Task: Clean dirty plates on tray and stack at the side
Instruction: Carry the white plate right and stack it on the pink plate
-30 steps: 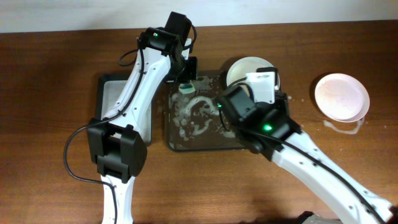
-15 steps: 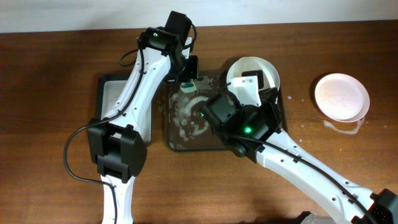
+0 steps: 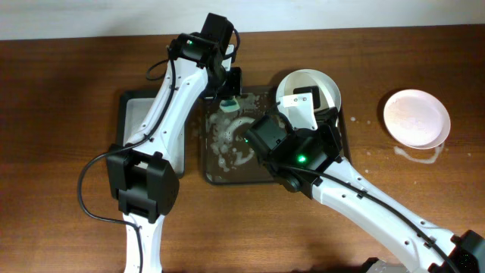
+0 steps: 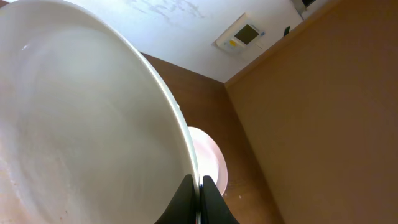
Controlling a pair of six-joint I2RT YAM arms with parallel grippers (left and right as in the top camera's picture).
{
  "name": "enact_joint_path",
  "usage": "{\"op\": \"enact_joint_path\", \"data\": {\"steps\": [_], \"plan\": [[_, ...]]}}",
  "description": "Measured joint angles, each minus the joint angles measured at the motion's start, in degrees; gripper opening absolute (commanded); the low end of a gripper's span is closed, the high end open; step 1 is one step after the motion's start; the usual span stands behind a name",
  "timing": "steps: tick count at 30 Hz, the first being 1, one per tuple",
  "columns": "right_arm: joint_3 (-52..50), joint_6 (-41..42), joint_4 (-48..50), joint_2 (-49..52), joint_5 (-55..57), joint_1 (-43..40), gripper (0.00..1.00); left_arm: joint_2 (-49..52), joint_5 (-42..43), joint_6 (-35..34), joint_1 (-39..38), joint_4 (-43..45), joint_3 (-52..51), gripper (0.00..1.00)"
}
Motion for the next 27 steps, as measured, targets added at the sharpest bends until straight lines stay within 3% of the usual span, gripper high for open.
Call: {"op": "enact_joint_path", "data": {"steps": [10, 15, 27], "plan": [[0.02, 3.1, -0.09, -1.7, 3.67, -0.57, 0.04, 0.0, 0.0, -0.26, 0.0, 0.83, 0.0, 0.0], [0.02, 7.76, 0.94, -3.67, -3.63, -6.82, 0.04, 0.0, 0.02, -1.4, 0.0, 1.31, 0.0, 0.0], [0.48, 8.98, 10.86, -5.84, -58.31, -62.27, 0.04, 0.0, 0.2, -1.75, 0.0, 1.57, 0.04, 0.01]]}}
